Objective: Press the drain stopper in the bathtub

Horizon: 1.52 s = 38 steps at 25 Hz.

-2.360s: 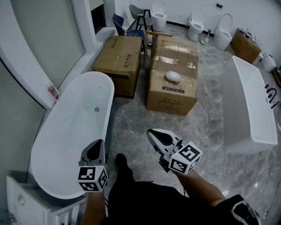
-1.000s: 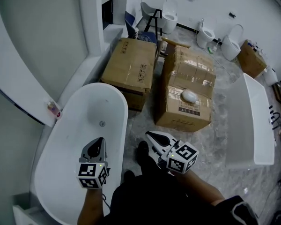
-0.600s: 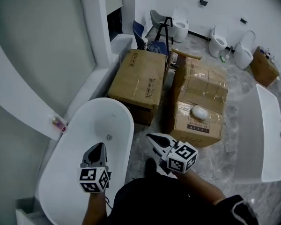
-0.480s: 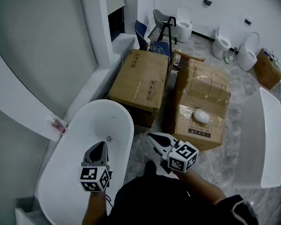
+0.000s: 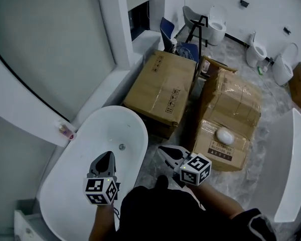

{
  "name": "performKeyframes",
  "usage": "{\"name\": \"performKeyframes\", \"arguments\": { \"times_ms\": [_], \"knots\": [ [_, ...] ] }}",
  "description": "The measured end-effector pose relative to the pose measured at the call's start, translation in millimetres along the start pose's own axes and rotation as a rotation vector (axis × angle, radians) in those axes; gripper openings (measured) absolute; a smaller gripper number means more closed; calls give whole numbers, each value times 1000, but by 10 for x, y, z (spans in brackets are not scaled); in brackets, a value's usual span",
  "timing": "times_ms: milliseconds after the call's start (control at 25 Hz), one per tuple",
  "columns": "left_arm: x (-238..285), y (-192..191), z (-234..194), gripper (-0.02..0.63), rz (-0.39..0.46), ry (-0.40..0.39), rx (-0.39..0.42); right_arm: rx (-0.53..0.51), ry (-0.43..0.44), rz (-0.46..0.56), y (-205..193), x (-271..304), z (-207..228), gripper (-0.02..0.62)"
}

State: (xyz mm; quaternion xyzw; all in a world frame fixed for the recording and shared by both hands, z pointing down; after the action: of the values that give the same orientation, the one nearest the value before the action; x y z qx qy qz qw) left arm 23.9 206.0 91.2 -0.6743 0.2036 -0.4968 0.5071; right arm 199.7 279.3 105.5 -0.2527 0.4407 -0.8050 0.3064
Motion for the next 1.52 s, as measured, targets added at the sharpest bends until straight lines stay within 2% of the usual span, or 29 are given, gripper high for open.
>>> {"name": "performKeyframes", "arguments": {
  "times_ms": [240,440,680,840,1080,1280,1400,1520],
  "knots": [
    [172,-92,-272,12,-34,44,-45,27,78,-70,-82,475,77,14],
    [393,-81,-790,12,-29,93,-32,-4,121,-124,80,1139,62,14],
    [680,-110,-1348,12,-25,79,-76,-65,166,-188,275,1926,-86,14],
    [801,-211,-1575,12,-46,84,-107,-52,193,-248,179,2209,-114,14],
    [1051,-428,-1792,12,-110,119,-167,-14,227,-320,65,2557,146,14],
    [1345,-344,-1802,12,-155,151,-220,-5,270,-334,210,2791,478,14],
    [1574,-324,-1792,12,-184,141,-211,30,265,-331,189,2911,730,14],
    [1814,-386,-1794,12,-210,136,-188,88,274,-371,-51,3005,909,14]
  ]
}}
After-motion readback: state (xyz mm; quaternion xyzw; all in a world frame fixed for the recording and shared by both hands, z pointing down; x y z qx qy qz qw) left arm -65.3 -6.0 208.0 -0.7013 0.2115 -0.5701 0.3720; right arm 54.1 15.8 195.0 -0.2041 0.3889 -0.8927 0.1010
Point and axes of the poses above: the fingertips, and each gripper's own axes: x forward along the fingers, z to its right, y out of its top, the point moved 1 cm from there along -x, backward along the fingers, and after that the axes turned 15 degrees about y, right-handed, at the moved point
